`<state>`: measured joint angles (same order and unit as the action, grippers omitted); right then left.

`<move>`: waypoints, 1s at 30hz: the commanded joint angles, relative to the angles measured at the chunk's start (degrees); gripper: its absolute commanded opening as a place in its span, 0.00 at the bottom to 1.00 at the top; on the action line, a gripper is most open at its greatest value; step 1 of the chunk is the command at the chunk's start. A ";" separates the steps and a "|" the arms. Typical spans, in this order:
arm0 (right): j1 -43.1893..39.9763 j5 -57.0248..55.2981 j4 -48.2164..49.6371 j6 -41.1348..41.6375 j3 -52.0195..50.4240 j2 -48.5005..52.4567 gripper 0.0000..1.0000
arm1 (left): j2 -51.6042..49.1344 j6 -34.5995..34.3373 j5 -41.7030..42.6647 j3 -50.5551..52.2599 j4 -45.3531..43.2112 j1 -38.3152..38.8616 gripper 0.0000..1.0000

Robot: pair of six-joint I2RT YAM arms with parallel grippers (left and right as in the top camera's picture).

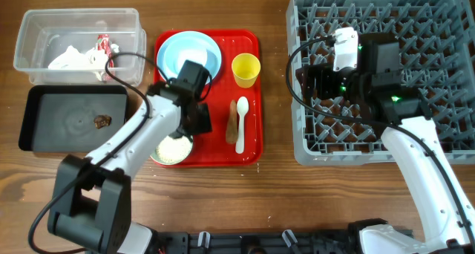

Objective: Sort waste into correct bins and load items into the dishwasher rack
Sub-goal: 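Grasp the pale green rice bowl with left gripper, then tip the rice bowl over the black tray to empty the rice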

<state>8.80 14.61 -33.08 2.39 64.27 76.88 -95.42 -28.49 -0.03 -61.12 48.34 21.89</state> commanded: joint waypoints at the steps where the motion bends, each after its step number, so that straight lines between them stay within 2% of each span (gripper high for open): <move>1: 0.00 0.98 0.13 0.83 0.85 0.55 1.00 | -0.26 -2.45 0.63 6.73 -5.35 0.13 0.37; 2: 0.00 0.98 0.00 0.83 0.85 0.55 1.00 | -0.26 -2.43 0.61 7.28 -5.88 0.13 0.22; 4: 0.00 0.96 -0.07 1.60 0.85 0.55 1.00 | -0.26 -2.40 0.63 7.32 -6.58 0.13 0.04; 9: 0.00 0.96 -0.07 2.27 0.85 0.55 1.00 | 0.37 -1.75 0.68 3.45 -4.92 0.11 0.04; 10: 0.00 0.96 -0.26 2.27 0.85 0.55 1.00 | 0.98 -0.76 1.07 0.70 -2.64 0.07 0.04; 12: 0.00 0.96 -0.46 2.32 0.85 0.55 1.00 | 2.64 5.35 3.43 -5.68 1.77 -0.96 0.04; 15: 0.00 0.96 -0.37 2.29 0.85 0.55 1.00 | 5.46 11.87 3.48 -13.68 8.79 -7.26 0.04; 17: 0.00 0.96 -0.39 2.29 0.85 0.55 1.00 | 7.63 14.84 5.05 -14.78 9.57 -14.84 0.04; 21: 0.00 0.94 -0.37 2.27 0.85 0.55 1.00 | 7.48 25.24 18.05 -14.69 9.97 -32.70 0.04; 23: 0.00 0.96 -0.17 2.27 0.85 0.55 1.00 | 5.53 30.84 30.45 -14.58 7.19 -44.61 0.04; 27: 0.00 0.94 -0.17 2.27 0.85 0.55 1.00 | -0.76 37.38 51.28 -14.58 3.58 -57.88 0.04; 30: 0.00 0.94 -0.26 2.27 0.85 0.55 1.00 | -7.65 38.66 66.64 -14.58 3.54 -65.11 0.04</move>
<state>8.80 14.61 -33.43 3.88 64.27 76.88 -97.30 5.50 45.23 -75.40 51.83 -37.69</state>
